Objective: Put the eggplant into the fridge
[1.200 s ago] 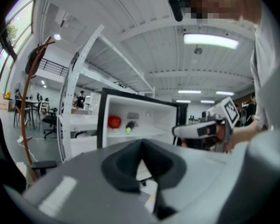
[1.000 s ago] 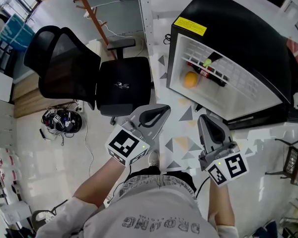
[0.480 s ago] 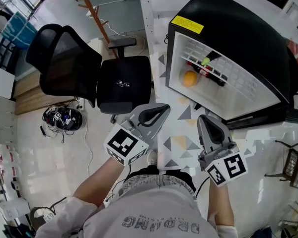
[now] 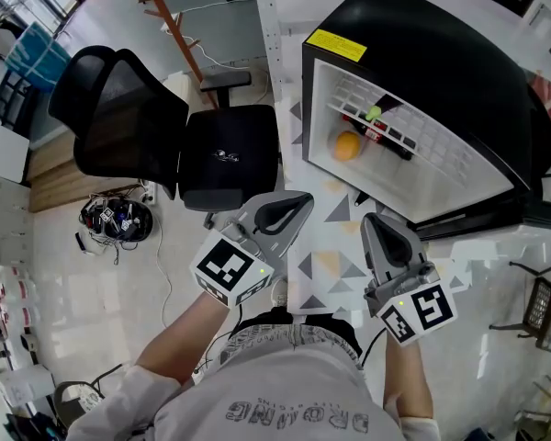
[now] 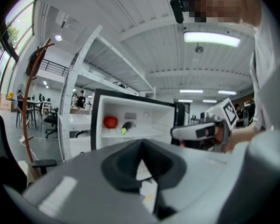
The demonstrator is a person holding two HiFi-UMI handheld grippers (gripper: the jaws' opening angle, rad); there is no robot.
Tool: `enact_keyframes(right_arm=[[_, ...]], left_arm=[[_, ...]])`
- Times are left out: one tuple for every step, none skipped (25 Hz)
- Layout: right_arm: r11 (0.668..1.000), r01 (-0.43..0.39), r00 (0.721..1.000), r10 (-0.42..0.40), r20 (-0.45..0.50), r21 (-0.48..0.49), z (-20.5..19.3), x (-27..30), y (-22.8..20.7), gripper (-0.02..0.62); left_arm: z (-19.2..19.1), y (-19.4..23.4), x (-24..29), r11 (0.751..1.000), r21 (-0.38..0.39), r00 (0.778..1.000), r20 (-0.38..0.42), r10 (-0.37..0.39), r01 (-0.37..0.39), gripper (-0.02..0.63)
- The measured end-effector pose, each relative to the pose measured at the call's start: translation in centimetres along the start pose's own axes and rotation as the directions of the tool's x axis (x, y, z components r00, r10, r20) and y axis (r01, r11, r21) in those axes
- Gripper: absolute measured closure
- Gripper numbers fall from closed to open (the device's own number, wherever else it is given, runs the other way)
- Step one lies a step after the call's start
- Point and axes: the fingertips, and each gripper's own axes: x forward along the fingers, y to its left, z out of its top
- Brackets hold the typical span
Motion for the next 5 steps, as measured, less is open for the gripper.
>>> enact_keyframes(right_arm=[[1.000, -0.002, 1.000, 0.002, 0.000, -0.001, 0.02, -0.03, 0.01, 0.594], [1.000, -0.005, 1.000, 0.005, 0.000, -0.001, 0.05, -0.06, 0.03, 0.594], [1.000, -0.007, 1.000, 0.007, 0.000, -0.003, 0.10, -0.09, 0.06, 0.594], [1.000, -0.009, 1.000, 0.009, 0.001, -0.004, 0.16, -0.12, 0.08, 0.594], [1.000, -0.011, 1.000, 0.011, 0.001, -0.005, 0.22, -0.16, 0.11, 0.594]], left_arm=[[0.01, -0.08, 0.04, 1.000, 0.000, 1.000, 0.000, 0.001, -0.001, 0.600], [0.02, -0.16, 0.08, 1.000, -0.001, 1.000, 0.000, 0.001, -0.001, 0.600], [0.03, -0.24, 0.13, 1.000, -0.001, 1.000, 0.000, 0.002, -0.002, 0.598], [0.04, -0.32, 0.18, 1.000, -0.002, 1.000, 0.000, 0.003, -0.003, 0.600], [0.06, -0.40, 0.23, 1.000, -0.002, 1.000, 0.000, 0.004, -0.004, 0.600]])
